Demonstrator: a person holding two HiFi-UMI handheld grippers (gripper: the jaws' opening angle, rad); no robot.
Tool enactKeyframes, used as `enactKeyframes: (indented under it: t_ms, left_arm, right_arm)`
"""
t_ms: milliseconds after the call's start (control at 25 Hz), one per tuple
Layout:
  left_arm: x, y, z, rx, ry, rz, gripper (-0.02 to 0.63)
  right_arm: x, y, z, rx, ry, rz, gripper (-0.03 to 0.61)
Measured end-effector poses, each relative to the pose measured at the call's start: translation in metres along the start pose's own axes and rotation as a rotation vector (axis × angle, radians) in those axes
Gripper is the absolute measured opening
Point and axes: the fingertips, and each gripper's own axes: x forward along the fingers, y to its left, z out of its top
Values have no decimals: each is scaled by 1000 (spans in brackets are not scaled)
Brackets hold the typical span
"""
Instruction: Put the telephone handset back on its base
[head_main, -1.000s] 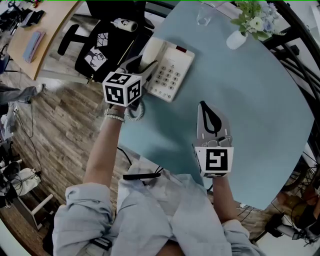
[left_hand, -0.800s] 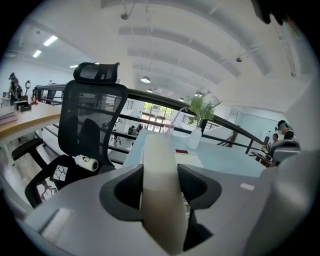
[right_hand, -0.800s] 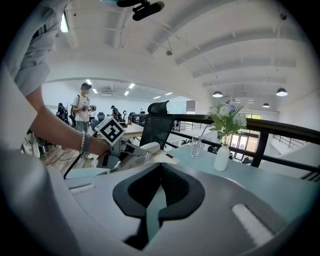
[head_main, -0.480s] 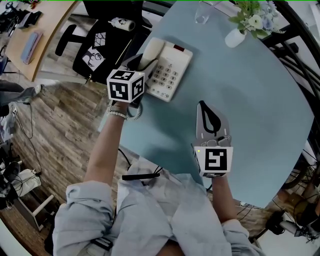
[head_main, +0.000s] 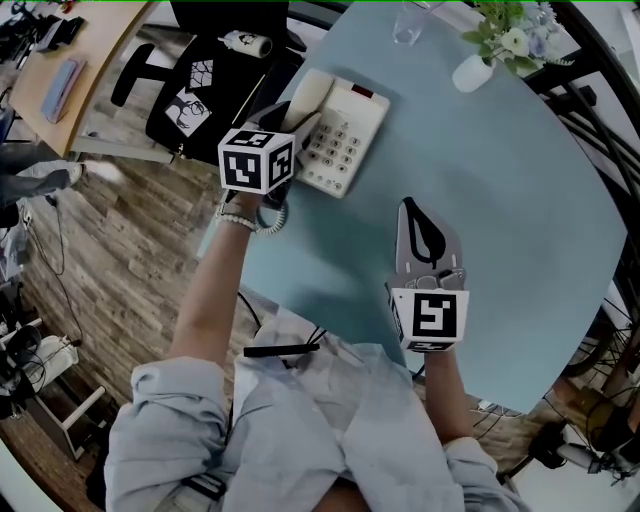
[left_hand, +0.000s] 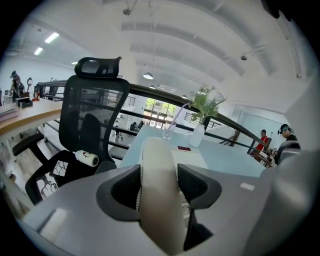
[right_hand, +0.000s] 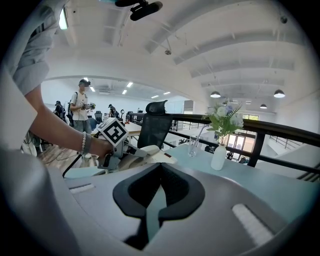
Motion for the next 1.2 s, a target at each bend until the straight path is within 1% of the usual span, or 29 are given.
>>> enactKeyframes:
  t_ms: [120, 240, 440, 560, 640, 800, 960, 1080, 1200]
  left_arm:
    - [-5, -1, 1, 2, -3, -3, 218]
    - [-14, 0, 1, 17, -10, 12, 218]
    - [-39, 0, 10, 5, -61, 20, 218]
    - [-53, -2, 12, -1, -75, 12, 212]
    - [-63, -3, 12, 1, -80, 14, 178]
    - [-84, -8, 12, 31, -99, 24, 92]
    - [-107, -19, 19, 60, -136, 17, 30]
    - [-125, -29, 24, 93, -163, 7, 5]
    - [-143, -40, 27, 138, -186, -9, 3]
  right_arm:
    - [-2, 4, 1, 4, -10, -3, 6]
    - [-4, 7, 3, -2, -14, -4, 6]
    - [-10, 14, 7, 1, -27, -11, 6]
    - [-14, 20, 11, -1, -36, -13, 6]
    - [-17, 25, 14, -5, -44, -15, 6]
    - [-24, 34, 24, -16, -59, -21, 6]
    - [-31, 40, 36, -25, -79, -32, 6]
    - [-36, 46, 45, -34, -91, -38, 6]
    - [-43, 50, 50, -30, -111, -50, 6]
